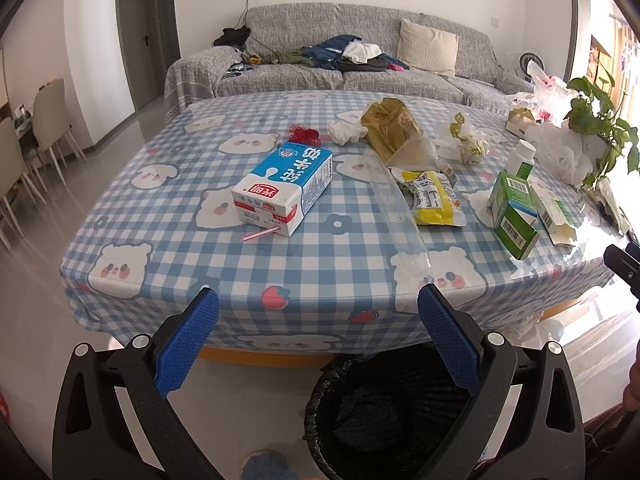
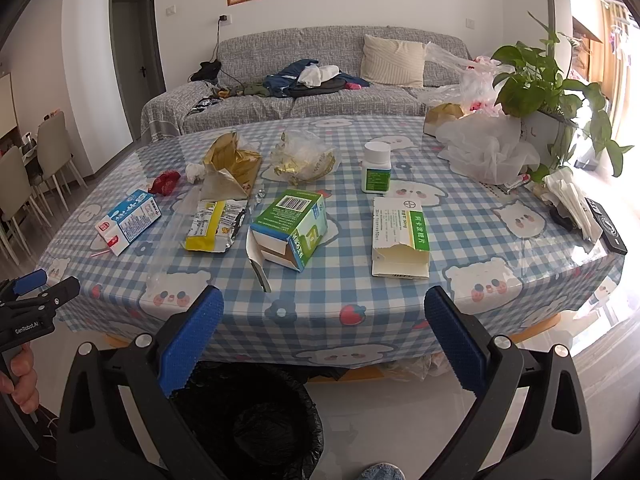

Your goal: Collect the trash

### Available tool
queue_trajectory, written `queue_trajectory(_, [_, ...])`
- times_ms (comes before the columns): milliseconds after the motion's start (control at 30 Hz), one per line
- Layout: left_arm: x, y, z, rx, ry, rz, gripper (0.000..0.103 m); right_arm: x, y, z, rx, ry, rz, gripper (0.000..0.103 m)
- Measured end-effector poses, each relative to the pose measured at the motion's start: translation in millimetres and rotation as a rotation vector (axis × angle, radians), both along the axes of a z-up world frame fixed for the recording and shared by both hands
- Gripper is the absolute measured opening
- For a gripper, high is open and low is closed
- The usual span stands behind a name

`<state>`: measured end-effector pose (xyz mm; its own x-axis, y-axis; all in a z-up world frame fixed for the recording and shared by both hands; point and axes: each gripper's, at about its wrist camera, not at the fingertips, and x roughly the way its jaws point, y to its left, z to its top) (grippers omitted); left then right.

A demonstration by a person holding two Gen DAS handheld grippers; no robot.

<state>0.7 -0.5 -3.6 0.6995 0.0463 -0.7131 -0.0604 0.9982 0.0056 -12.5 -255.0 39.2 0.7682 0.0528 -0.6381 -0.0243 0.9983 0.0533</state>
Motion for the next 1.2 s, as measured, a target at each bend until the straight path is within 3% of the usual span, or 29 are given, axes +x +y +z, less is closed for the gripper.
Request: queue_trajectory(1200, [-1.0,-0.3,0.0,0.006,-0.002,0.005,0.097,0.9,-1.4,-1.1,-0.005,0.002,-0.004,0.097])
